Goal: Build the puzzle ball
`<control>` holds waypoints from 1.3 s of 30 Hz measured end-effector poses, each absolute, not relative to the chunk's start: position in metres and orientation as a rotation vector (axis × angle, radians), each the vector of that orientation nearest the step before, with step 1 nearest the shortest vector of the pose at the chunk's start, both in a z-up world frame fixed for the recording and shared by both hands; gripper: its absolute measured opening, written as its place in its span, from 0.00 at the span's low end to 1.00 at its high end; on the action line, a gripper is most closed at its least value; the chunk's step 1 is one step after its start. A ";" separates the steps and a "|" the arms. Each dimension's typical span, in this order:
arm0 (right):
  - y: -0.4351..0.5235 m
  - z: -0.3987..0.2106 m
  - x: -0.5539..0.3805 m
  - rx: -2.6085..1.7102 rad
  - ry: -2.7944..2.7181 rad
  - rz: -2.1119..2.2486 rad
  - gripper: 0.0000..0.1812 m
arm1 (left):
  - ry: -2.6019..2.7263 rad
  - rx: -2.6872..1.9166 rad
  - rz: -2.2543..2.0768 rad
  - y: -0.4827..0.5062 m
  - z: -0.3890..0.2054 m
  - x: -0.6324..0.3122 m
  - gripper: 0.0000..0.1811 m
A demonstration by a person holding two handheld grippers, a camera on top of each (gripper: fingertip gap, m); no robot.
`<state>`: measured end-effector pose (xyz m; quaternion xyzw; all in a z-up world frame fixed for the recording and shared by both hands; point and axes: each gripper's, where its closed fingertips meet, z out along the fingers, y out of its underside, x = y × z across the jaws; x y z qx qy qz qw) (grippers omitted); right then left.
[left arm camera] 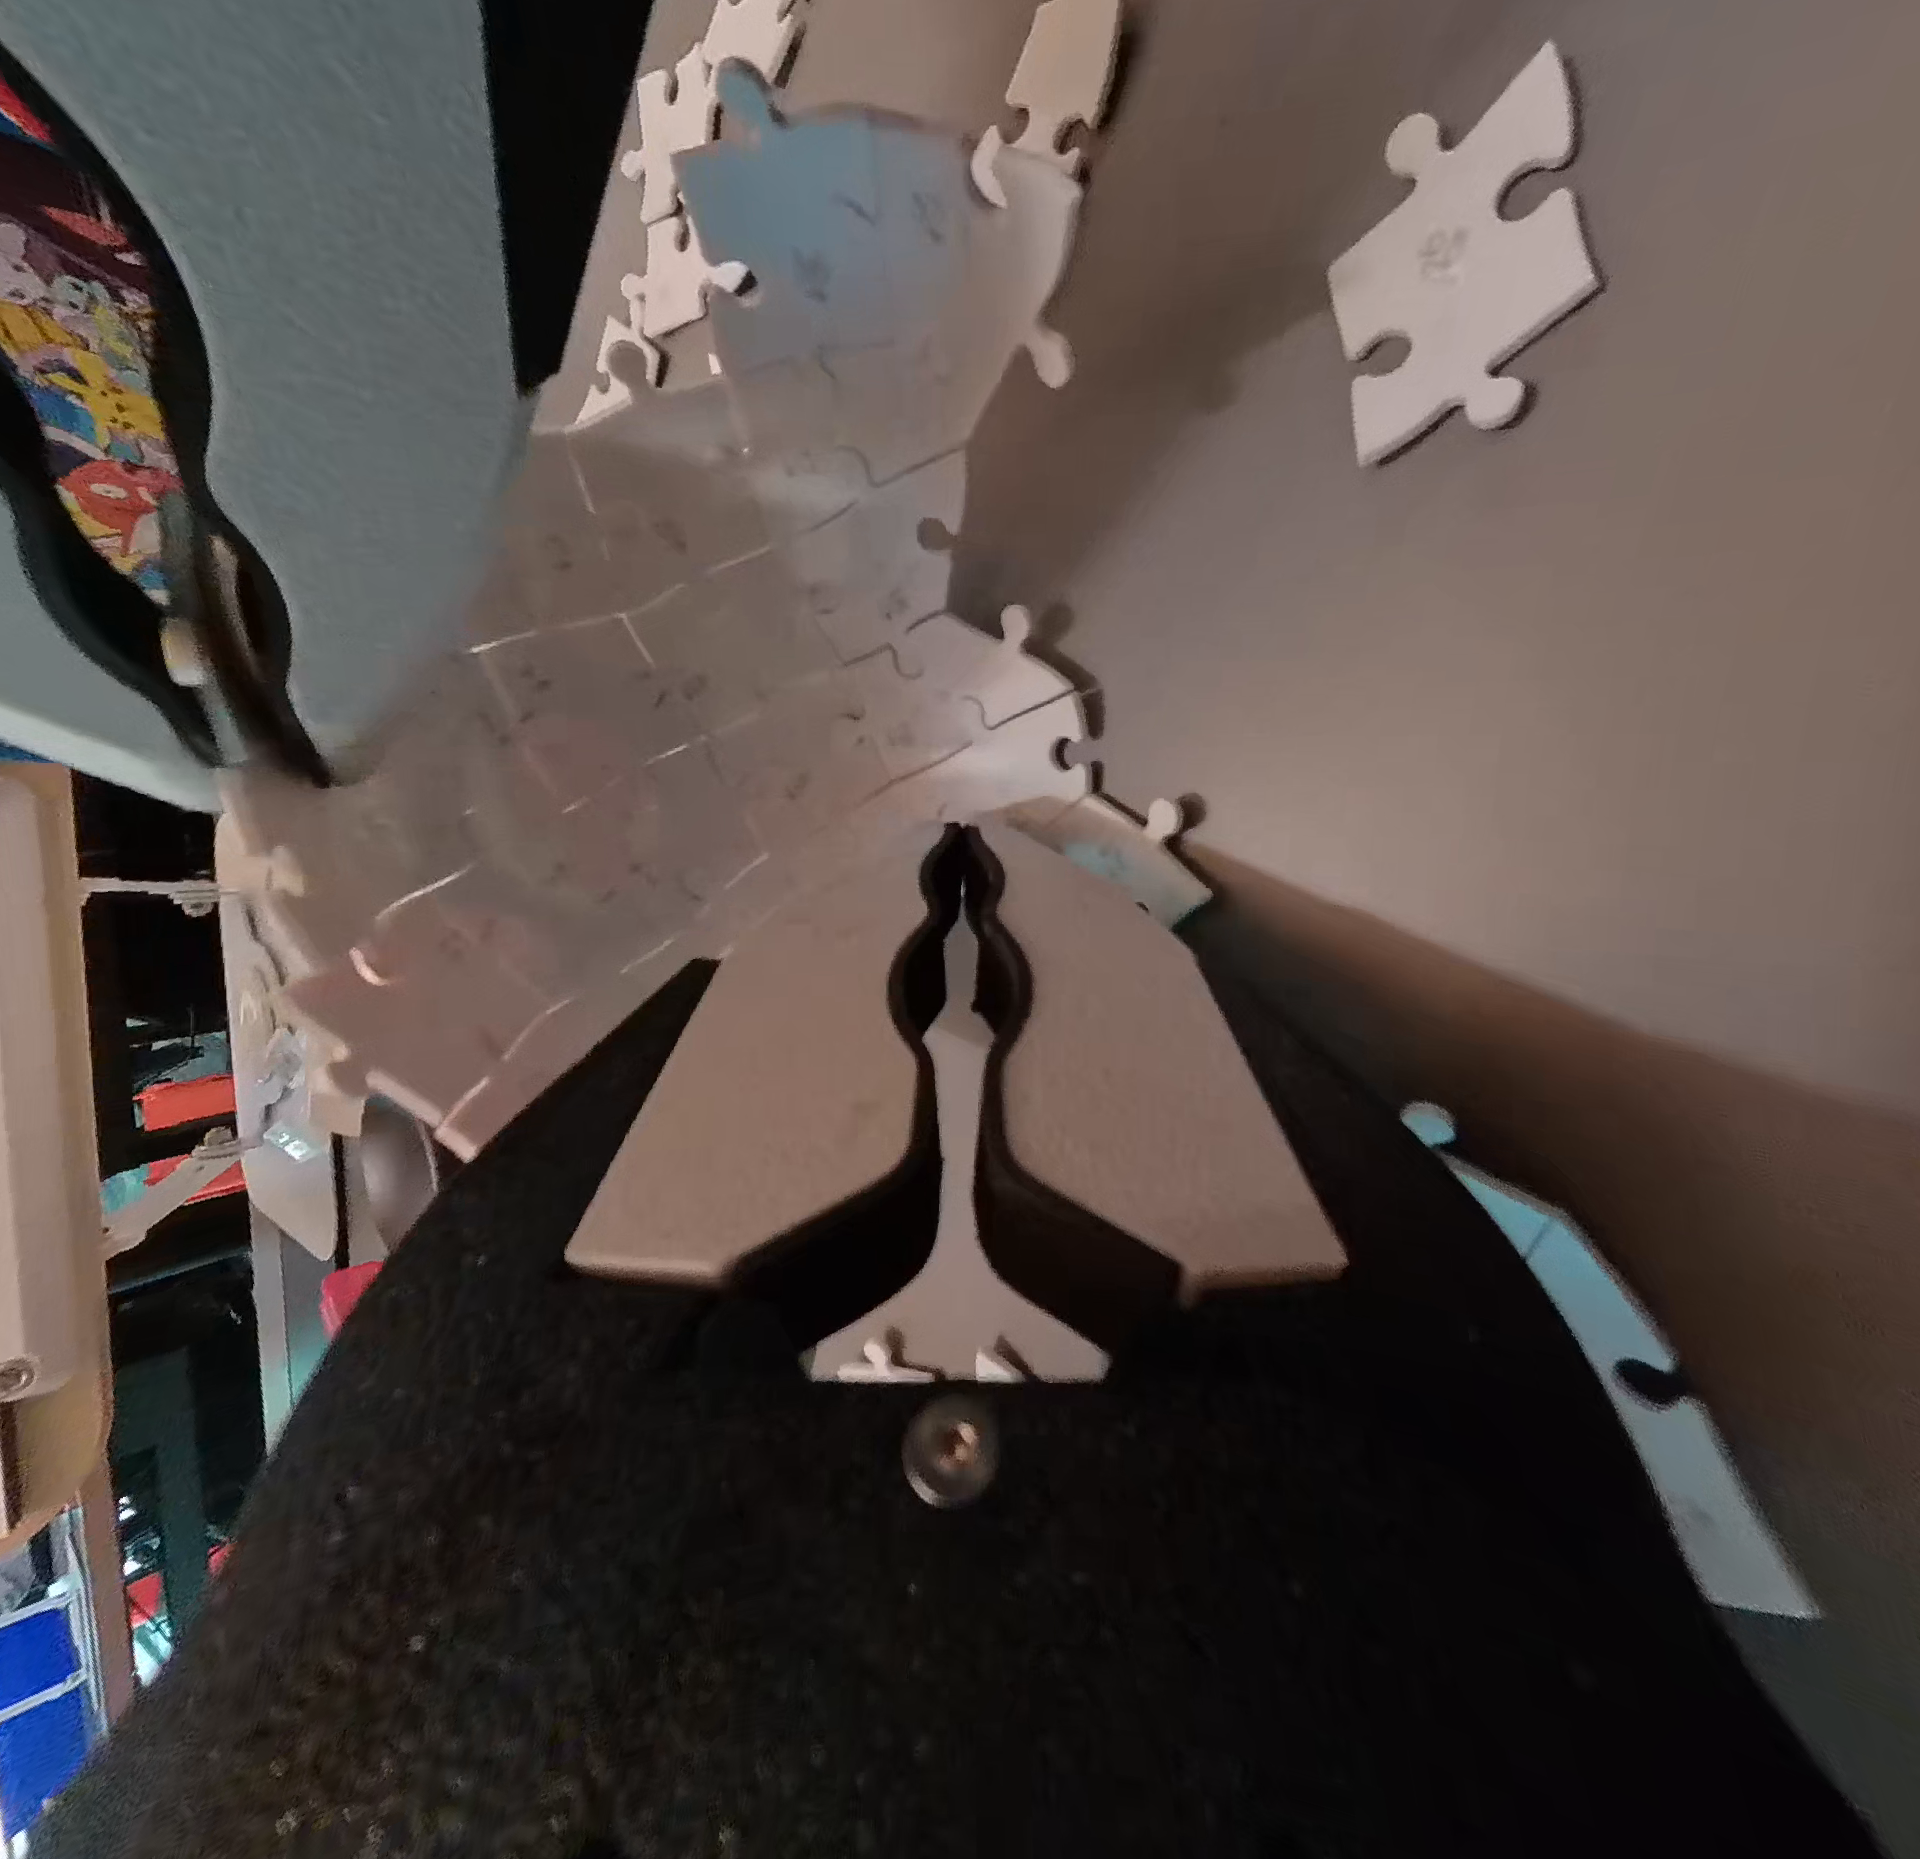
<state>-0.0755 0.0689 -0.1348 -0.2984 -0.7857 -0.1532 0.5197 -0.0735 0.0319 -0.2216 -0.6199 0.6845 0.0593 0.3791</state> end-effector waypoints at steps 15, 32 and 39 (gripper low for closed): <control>0.072 -0.136 -0.073 -0.781 -1.802 -0.300 0.03 | 1.838 -1.588 0.197 0.033 -0.222 -0.074 0.00; 0.083 -0.141 -0.067 -0.864 -1.746 -0.257 0.03 | 1.561 -1.651 -0.033 0.033 -0.199 -0.067 0.00; 0.077 -0.138 -0.070 -0.869 -1.712 -0.217 0.03 | 1.658 -1.693 -0.056 0.036 -0.219 -0.061 0.00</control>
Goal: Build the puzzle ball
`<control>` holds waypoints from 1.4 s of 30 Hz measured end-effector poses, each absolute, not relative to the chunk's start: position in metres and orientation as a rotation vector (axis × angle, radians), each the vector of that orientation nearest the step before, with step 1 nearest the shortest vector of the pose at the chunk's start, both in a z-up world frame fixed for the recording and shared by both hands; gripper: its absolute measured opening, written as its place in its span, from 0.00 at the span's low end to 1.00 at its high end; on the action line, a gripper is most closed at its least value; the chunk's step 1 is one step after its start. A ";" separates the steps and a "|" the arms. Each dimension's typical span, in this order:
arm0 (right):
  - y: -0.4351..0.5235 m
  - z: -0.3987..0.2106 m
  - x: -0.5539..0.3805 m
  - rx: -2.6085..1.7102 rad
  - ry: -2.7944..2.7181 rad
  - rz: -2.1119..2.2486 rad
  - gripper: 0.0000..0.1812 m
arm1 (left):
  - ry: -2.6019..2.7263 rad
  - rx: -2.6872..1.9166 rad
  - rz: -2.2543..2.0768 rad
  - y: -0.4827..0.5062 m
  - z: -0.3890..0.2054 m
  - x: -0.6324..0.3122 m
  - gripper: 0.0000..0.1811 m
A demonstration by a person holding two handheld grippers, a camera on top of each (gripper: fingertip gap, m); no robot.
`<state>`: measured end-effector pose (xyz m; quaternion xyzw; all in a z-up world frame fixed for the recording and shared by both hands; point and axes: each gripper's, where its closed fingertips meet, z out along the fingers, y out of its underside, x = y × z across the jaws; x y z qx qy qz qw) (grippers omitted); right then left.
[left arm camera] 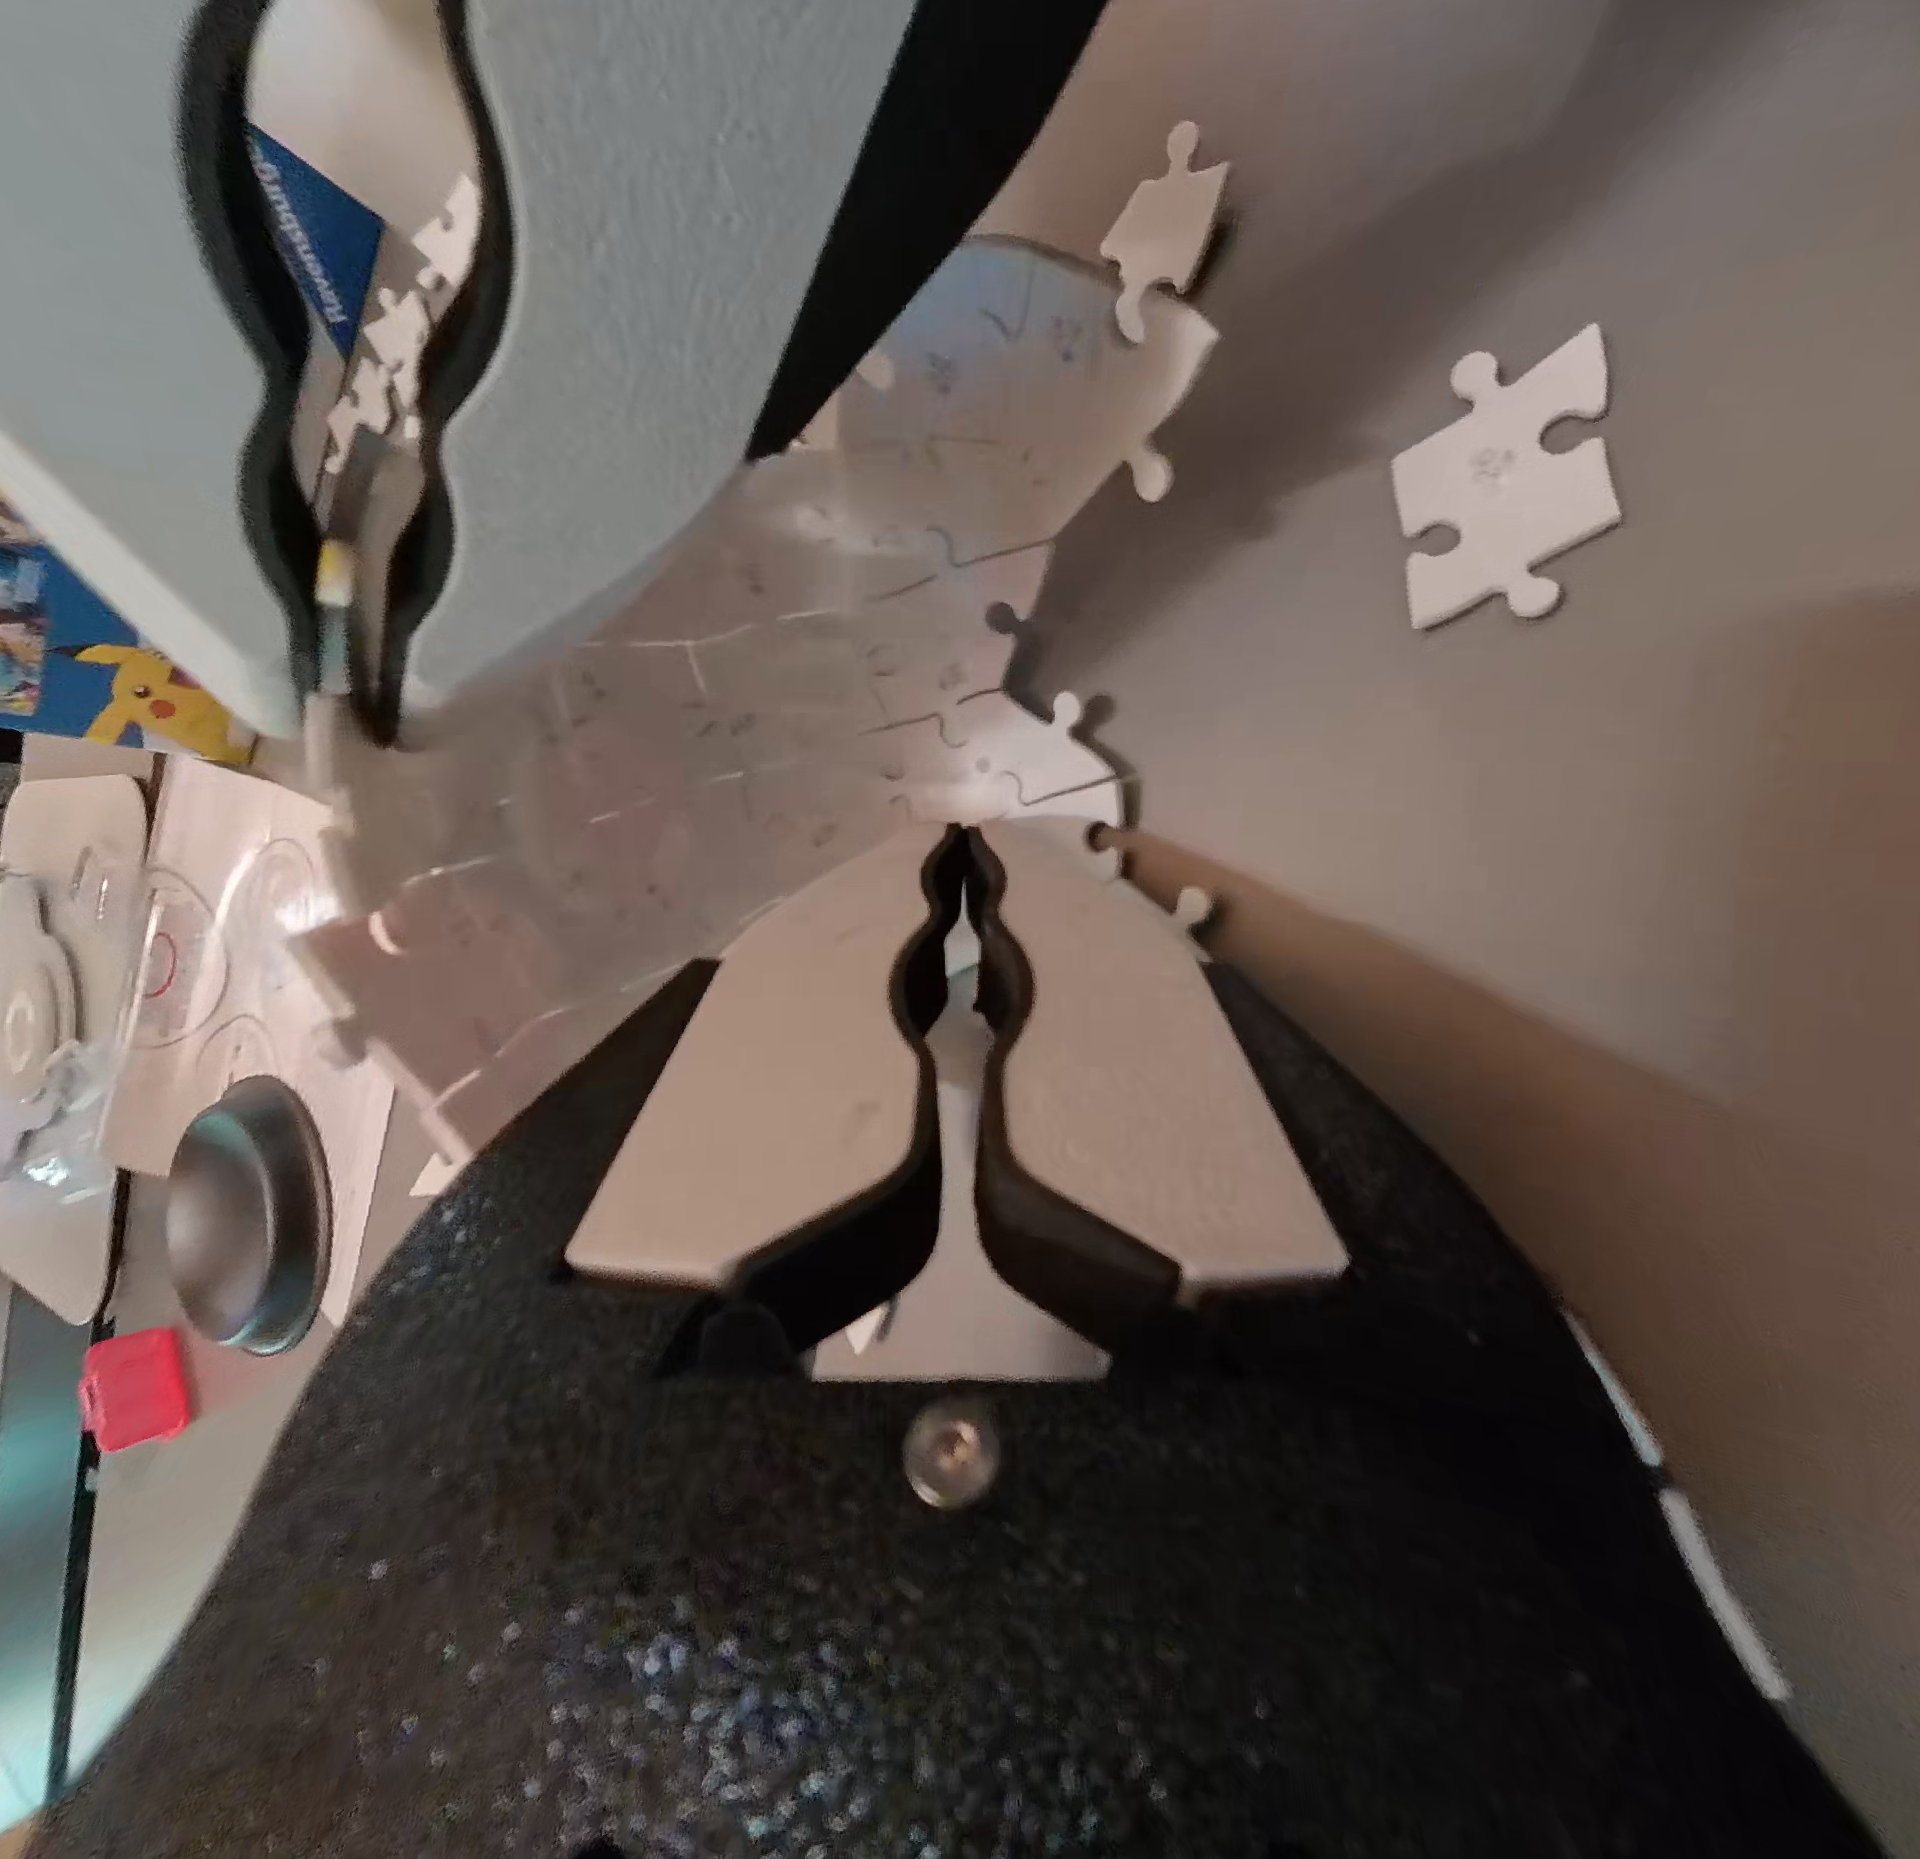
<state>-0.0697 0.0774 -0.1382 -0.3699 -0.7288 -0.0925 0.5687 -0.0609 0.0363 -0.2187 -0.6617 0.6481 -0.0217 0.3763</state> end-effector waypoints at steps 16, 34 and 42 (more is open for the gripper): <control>0.077 -0.140 -0.069 -0.885 -1.684 -0.186 0.03 | 1.620 -1.600 0.175 0.039 -0.197 -0.075 0.00; 0.084 -0.147 -0.066 -0.916 -1.691 -0.169 0.03 | 1.727 -1.577 0.169 0.004 -0.208 -0.105 0.21; 0.092 -0.152 -0.062 -0.943 -1.685 -0.144 0.03 | 1.872 -1.462 0.189 0.005 -0.207 -0.095 0.21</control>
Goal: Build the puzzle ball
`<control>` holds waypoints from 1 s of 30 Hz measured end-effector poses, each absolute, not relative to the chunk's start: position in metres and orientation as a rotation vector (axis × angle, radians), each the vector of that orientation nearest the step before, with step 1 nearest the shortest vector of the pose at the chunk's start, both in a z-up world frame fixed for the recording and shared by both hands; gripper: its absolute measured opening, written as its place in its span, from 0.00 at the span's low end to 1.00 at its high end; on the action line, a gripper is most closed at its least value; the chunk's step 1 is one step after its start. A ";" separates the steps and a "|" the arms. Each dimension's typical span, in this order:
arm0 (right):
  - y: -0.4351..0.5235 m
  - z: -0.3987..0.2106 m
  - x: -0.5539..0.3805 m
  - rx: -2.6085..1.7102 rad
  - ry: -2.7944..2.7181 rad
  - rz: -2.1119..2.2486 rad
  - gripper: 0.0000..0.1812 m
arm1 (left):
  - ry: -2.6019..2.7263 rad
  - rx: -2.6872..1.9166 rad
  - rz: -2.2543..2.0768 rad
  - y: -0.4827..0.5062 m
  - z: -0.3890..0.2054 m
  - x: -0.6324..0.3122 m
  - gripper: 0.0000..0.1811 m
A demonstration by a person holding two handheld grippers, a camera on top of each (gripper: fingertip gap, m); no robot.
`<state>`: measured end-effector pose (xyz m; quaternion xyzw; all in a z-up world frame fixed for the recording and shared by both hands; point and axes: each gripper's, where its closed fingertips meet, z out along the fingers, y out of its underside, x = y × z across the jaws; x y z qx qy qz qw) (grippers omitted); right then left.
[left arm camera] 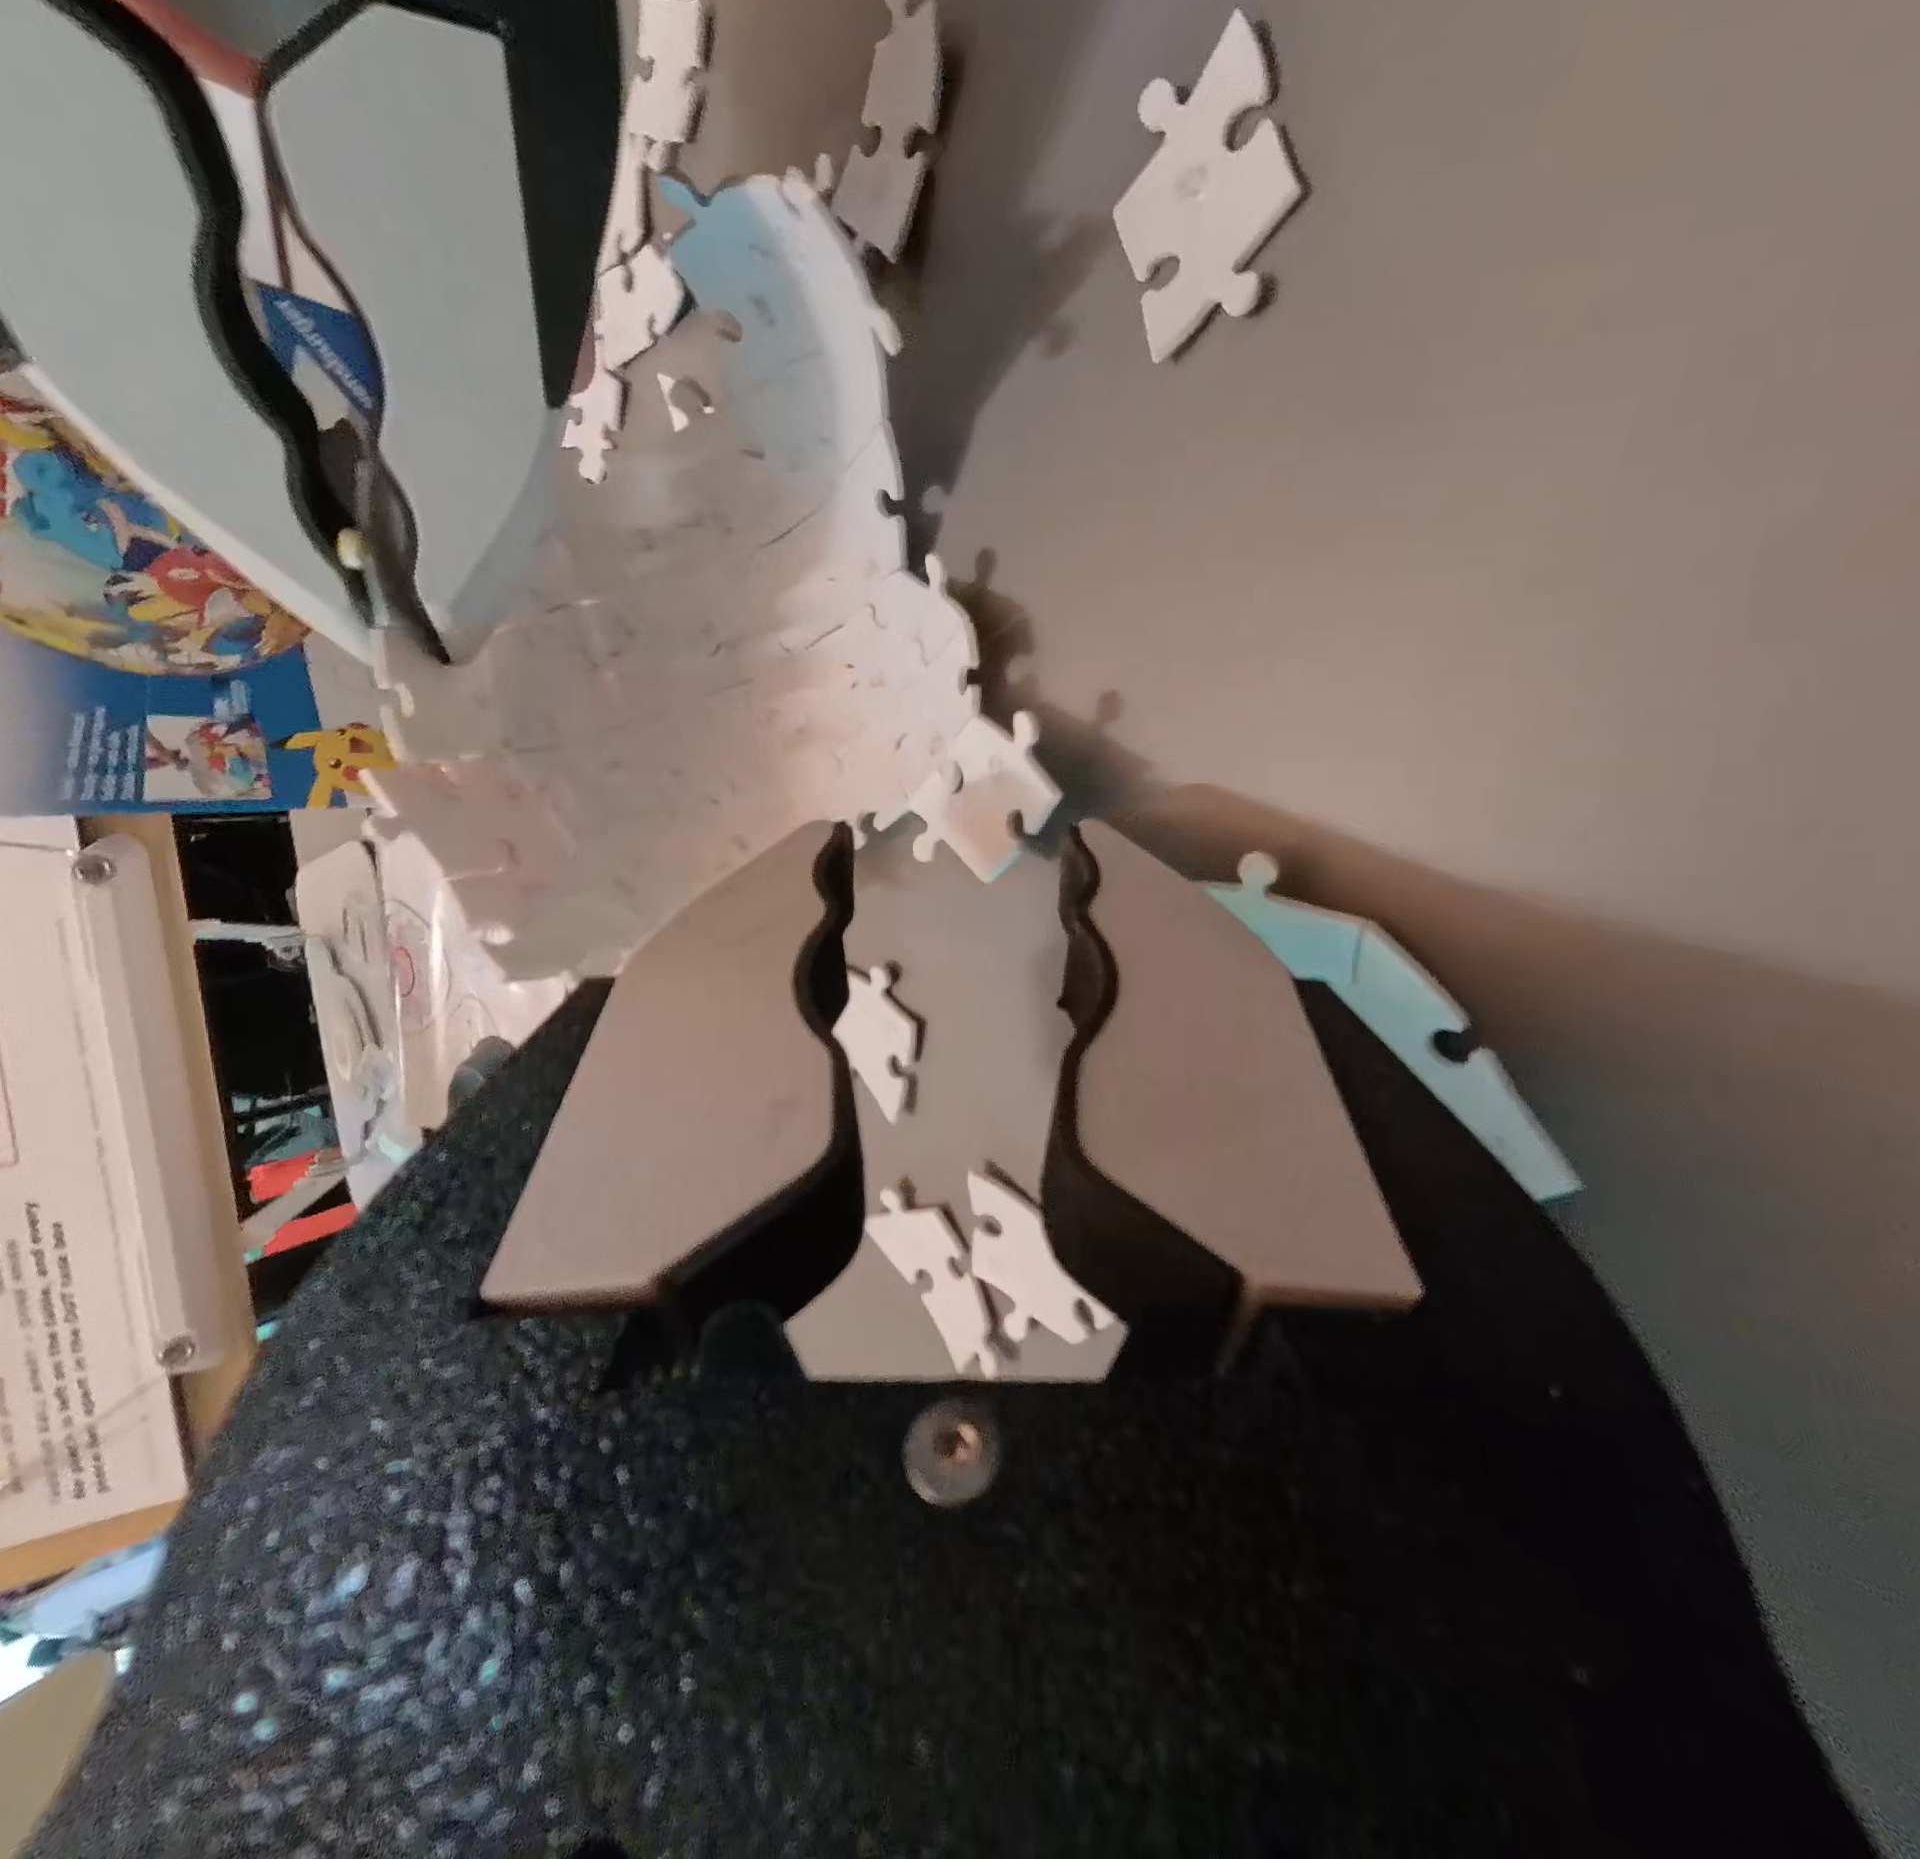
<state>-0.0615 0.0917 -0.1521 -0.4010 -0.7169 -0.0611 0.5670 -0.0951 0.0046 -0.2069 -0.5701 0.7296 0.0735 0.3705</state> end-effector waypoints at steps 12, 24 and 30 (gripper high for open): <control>0.099 -0.156 -0.058 -0.972 -1.668 -0.125 0.06 | 2.022 -1.340 0.347 0.017 -0.216 -0.088 0.14; 0.117 -0.160 -0.051 -1.221 -1.535 0.167 0.13 | 1.982 -1.432 0.224 0.027 -0.217 -0.091 0.12; 0.117 -0.166 -0.048 -1.425 -1.537 0.506 0.19 | 1.950 -1.451 0.154 0.033 -0.214 -0.090 0.14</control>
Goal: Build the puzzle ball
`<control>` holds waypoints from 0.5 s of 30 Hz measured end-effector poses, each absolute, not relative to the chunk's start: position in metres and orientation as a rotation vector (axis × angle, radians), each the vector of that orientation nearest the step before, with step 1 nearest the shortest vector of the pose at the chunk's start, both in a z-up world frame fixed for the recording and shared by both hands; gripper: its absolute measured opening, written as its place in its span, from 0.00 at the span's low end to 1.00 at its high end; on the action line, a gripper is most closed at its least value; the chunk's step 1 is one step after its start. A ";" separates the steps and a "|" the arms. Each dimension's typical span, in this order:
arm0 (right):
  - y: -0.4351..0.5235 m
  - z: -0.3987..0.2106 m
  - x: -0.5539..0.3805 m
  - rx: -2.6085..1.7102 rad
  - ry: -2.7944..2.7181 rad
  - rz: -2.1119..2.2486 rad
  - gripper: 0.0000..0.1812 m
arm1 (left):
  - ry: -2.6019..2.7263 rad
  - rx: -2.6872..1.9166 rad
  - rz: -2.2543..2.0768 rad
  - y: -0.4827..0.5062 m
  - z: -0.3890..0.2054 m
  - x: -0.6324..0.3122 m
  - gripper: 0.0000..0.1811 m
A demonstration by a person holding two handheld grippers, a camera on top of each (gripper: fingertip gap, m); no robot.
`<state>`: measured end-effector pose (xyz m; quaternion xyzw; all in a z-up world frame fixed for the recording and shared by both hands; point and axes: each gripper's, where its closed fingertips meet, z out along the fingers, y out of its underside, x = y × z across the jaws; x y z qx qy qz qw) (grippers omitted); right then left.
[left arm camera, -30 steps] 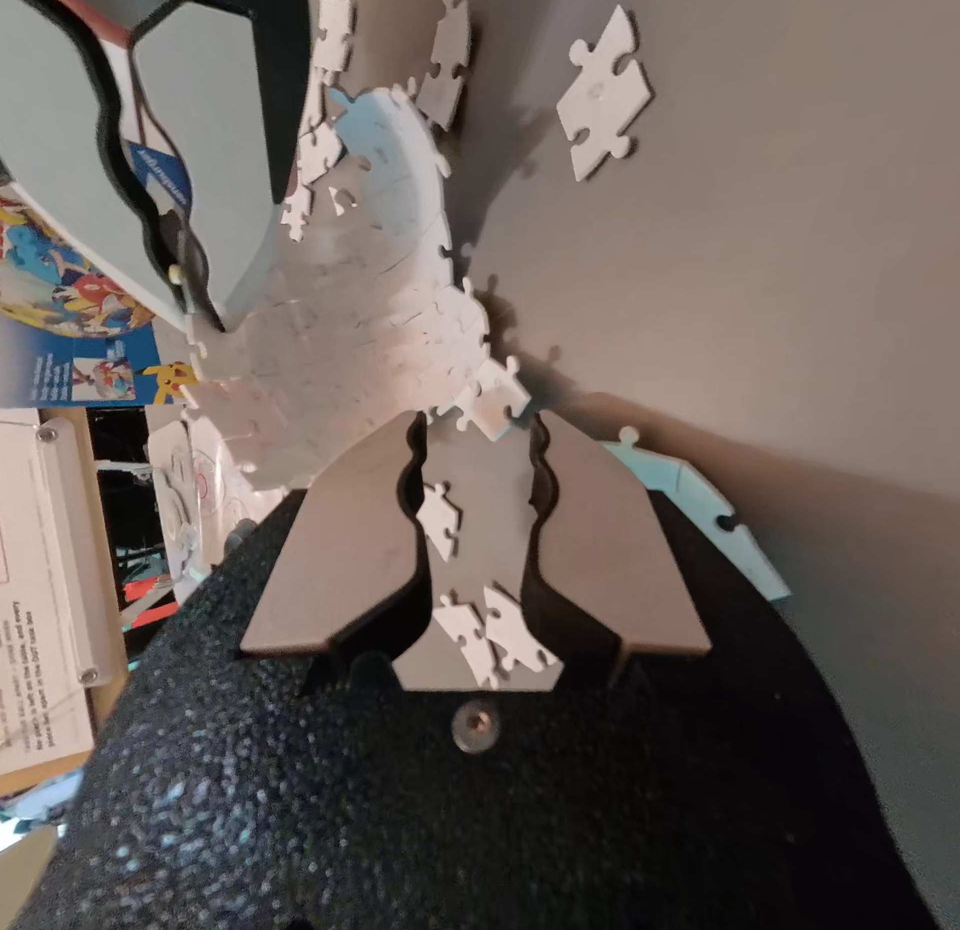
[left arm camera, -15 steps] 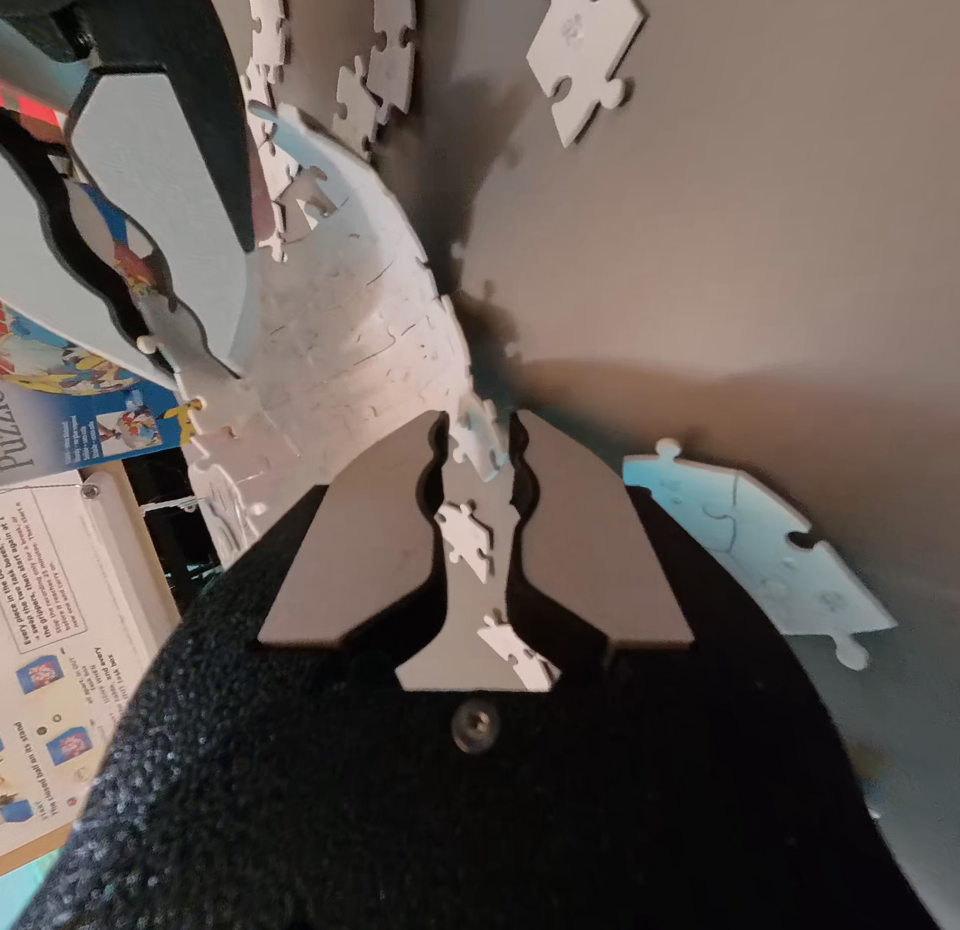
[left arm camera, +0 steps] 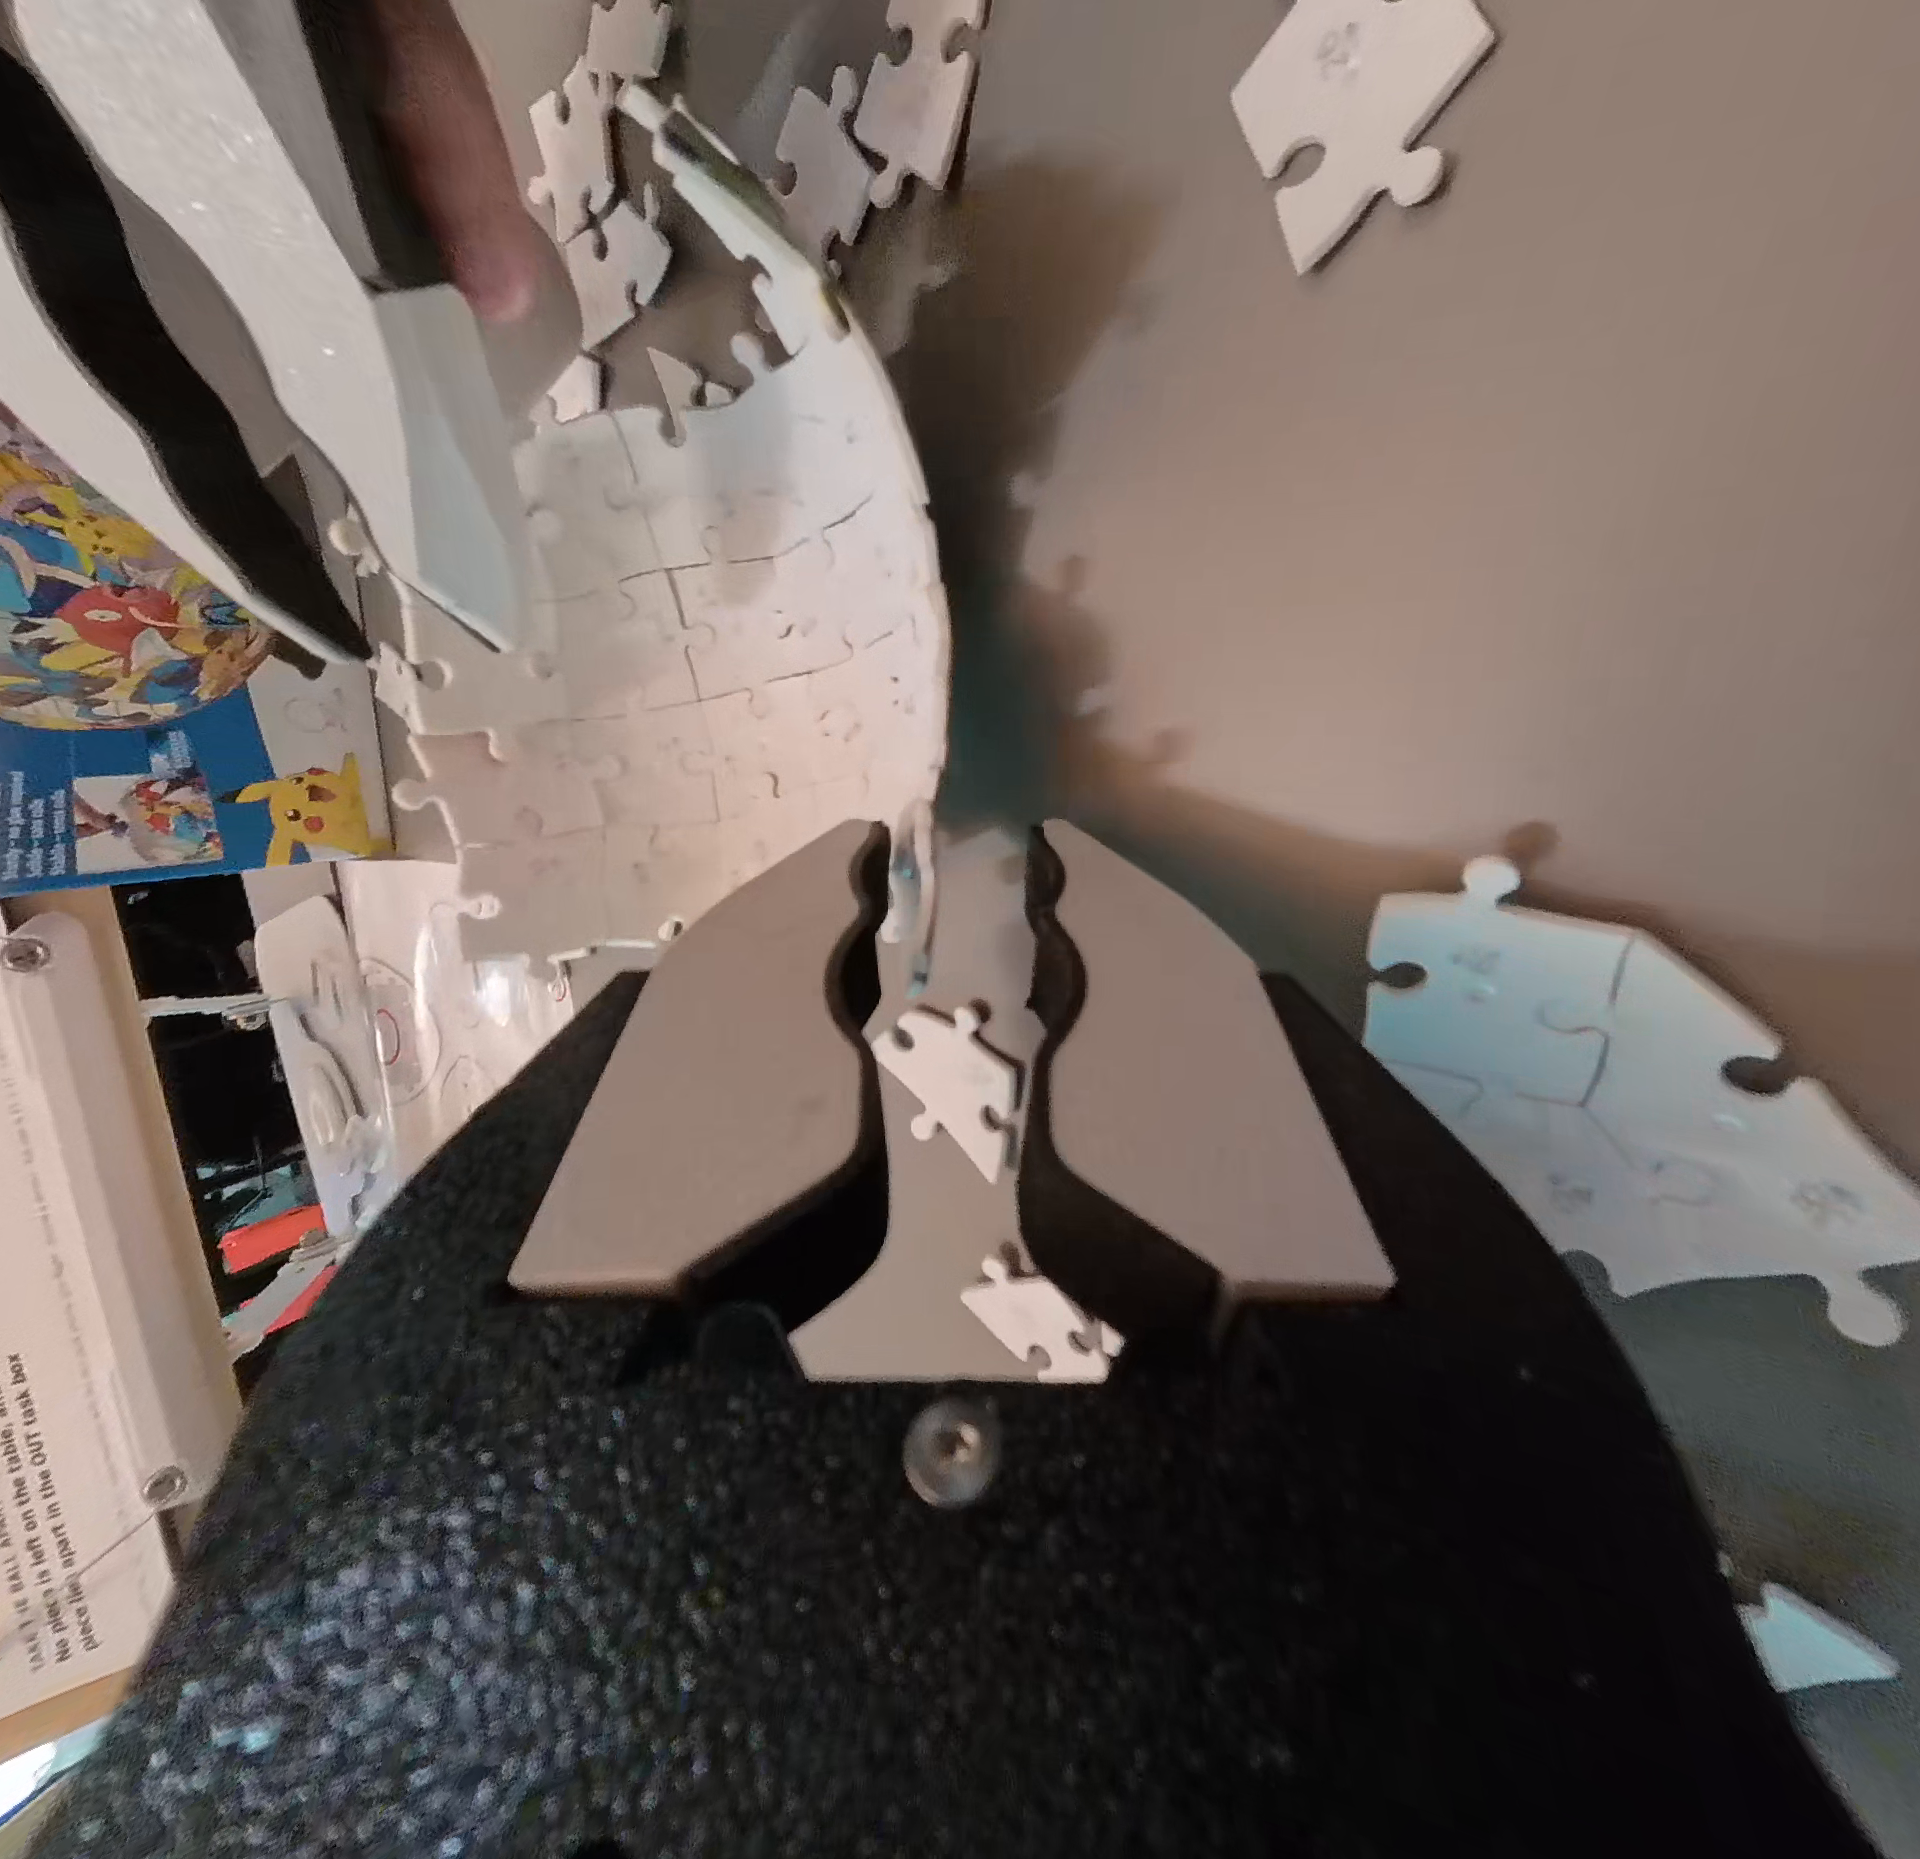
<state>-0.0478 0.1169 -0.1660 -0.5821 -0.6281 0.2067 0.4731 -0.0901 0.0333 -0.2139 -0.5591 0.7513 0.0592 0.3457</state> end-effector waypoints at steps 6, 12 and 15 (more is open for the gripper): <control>0.122 -0.166 -0.048 -1.584 -1.582 0.816 0.25 | 1.952 -1.444 0.165 0.038 -0.217 -0.091 0.14; 0.116 -0.169 -0.059 -1.638 -1.790 0.903 0.21 | 1.940 -1.444 0.157 0.038 -0.218 -0.091 0.13; 0.112 -0.175 -0.063 -1.640 -1.900 0.855 0.20 | 1.941 -1.439 0.155 0.038 -0.218 -0.091 0.13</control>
